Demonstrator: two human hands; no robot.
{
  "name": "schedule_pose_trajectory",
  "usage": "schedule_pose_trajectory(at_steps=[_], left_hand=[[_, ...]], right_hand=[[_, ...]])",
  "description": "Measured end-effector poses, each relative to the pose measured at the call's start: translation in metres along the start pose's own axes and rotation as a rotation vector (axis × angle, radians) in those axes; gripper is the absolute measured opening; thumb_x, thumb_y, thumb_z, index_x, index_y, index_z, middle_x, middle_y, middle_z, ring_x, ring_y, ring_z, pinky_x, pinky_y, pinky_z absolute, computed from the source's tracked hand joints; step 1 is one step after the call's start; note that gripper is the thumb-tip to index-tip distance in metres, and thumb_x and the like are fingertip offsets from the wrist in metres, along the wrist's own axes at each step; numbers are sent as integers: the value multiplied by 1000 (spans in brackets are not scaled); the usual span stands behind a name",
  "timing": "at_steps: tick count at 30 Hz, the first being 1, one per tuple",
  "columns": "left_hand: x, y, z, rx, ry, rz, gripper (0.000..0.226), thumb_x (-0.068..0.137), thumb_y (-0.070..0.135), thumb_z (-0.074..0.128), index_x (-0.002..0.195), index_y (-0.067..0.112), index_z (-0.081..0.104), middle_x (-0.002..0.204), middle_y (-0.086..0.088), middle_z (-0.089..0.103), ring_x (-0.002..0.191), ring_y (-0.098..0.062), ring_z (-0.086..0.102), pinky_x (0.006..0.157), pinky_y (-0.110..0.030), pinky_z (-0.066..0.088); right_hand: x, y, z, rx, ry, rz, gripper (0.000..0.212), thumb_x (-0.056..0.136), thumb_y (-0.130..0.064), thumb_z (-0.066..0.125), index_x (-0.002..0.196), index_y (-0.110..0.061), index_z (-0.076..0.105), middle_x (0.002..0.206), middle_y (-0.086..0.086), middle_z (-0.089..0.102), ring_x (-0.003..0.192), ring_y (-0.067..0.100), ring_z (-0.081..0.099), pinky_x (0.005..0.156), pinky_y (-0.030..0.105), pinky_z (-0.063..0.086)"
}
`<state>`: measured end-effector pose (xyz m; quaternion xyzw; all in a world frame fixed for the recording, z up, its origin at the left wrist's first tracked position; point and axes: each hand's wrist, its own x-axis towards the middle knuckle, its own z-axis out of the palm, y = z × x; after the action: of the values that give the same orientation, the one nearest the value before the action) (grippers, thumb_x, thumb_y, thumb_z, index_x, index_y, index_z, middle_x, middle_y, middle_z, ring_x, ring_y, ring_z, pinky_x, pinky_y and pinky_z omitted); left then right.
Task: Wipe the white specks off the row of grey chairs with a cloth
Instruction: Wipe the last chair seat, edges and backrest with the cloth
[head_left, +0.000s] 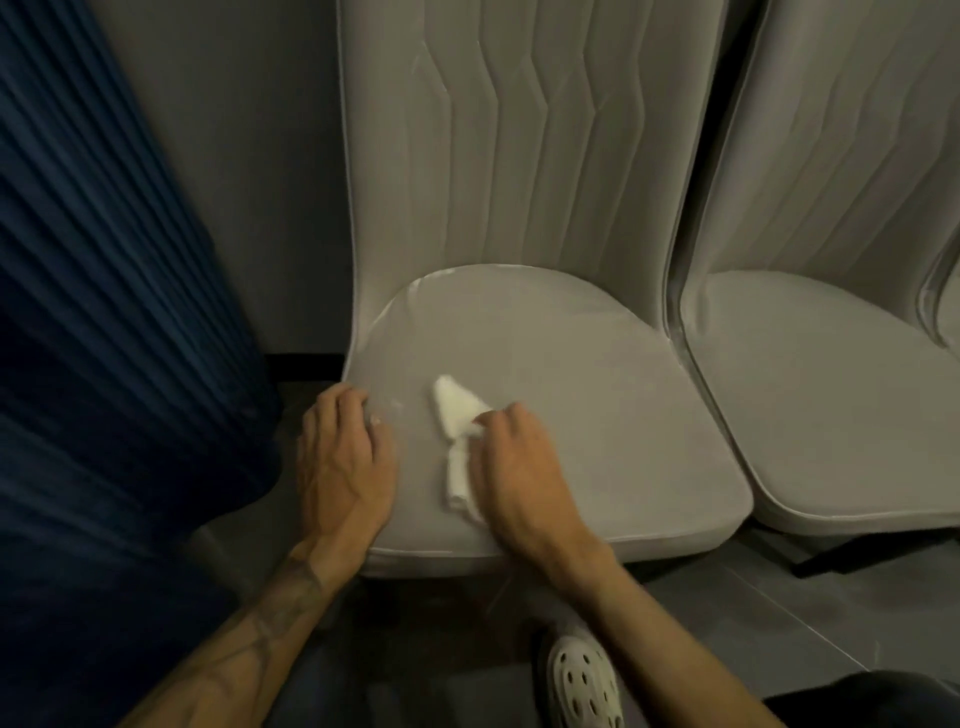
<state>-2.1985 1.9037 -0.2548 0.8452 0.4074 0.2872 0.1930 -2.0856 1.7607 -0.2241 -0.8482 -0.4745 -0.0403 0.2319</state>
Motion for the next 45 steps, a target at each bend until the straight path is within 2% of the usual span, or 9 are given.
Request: schedule_pose_trajectory(at_steps=[3, 10, 16, 22, 27, 30, 34, 41, 45], left_hand=[[1, 0, -3, -29, -15, -23, 22, 103, 14, 52, 123, 6, 58, 133, -15, 55, 115, -36, 52, 97, -48, 43], [-17, -9, -14, -59, -44, -30, 33, 103, 22, 46, 130, 7, 57, 136, -15, 55, 116, -33, 56, 96, -45, 46], [-23, -15, -27, -105, -99, -104, 49, 103, 37, 30, 135, 12, 58, 131, -9, 61, 118, -26, 57, 102, -41, 42], [-13, -40, -33, -303, -198, -130, 38, 111, 17, 42, 147, 20, 53, 144, -1, 58, 129, -16, 54, 114, -41, 41], [0, -54, -36, -407, -274, -170, 44, 109, 16, 41, 150, 29, 43, 142, 10, 59, 125, -7, 56, 93, -11, 39], [12, -58, -36, -463, -223, -196, 37, 110, 18, 42, 145, 25, 49, 131, 9, 63, 118, -8, 59, 94, -20, 45], [32, -61, -32, -413, -189, -173, 35, 112, 27, 40, 143, 21, 55, 133, 1, 62, 119, -13, 58, 96, -27, 44], [73, -55, -27, -239, -347, 98, 41, 112, 29, 41, 149, 15, 54, 145, -5, 52, 132, -18, 51, 112, -34, 40], [98, -52, -20, -165, -404, 189, 42, 109, 33, 49, 147, 16, 57, 145, -6, 47, 132, -22, 50, 115, -38, 39]], right_hand=[[9, 15, -9, -102, 101, 137, 17, 101, -14, 50, 92, -2, 59, 92, 19, 54, 85, 38, 51, 78, 51, 41], [-3, -13, 13, 62, 16, -167, 14, 101, -18, 50, 94, -7, 56, 88, 13, 50, 79, 32, 49, 72, 47, 42], [121, -10, 33, -137, -37, -62, 30, 106, -24, 36, 115, -1, 54, 116, 20, 54, 105, 37, 50, 93, 44, 34], [111, -39, 58, 70, -188, -440, 23, 103, -24, 49, 95, -4, 56, 98, 17, 55, 85, 29, 49, 81, 39, 39], [166, -37, 61, -6, -141, -267, 30, 105, -26, 42, 106, 0, 56, 109, 21, 56, 97, 36, 53, 91, 45, 39], [132, -50, 57, 34, -154, -376, 25, 104, -24, 45, 101, -2, 57, 103, 19, 55, 93, 34, 52, 88, 43, 41], [57, -47, 31, 130, -341, -607, 24, 104, -32, 41, 98, -13, 54, 99, 5, 51, 86, 20, 45, 82, 31, 36], [100, -43, 32, -38, -215, -334, 28, 105, -28, 43, 105, -3, 57, 106, 16, 54, 95, 31, 50, 90, 42, 38], [43, -51, 31, 105, -264, -513, 22, 105, -33, 43, 97, -15, 53, 99, 5, 50, 85, 21, 46, 81, 33, 37]])
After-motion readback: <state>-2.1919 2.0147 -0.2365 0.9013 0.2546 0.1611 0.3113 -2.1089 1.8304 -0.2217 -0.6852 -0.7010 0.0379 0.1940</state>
